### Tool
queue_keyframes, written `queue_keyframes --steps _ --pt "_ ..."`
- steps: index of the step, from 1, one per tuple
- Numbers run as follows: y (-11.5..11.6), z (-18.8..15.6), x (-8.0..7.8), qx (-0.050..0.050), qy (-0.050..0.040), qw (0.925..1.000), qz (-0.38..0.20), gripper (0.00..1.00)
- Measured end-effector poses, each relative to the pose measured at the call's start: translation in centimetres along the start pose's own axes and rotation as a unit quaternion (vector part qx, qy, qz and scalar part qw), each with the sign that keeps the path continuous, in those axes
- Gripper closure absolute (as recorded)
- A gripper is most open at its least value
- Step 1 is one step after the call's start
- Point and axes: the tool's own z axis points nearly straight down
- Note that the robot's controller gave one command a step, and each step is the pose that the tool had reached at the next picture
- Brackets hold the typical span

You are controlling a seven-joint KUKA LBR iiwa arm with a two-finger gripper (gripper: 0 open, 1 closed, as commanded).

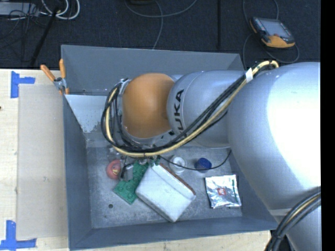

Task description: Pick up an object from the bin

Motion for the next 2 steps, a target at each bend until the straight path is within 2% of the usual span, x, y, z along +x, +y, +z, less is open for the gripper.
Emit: queue_keyframes --steps 1,2 --pt "3.7 -12.1 3.9 0.000 -0.0005 0.9999 -0.017 1.00" --pt "1.9 -18.8 3.5 0.001 -0.0002 0.9755 -0.220 1.00"
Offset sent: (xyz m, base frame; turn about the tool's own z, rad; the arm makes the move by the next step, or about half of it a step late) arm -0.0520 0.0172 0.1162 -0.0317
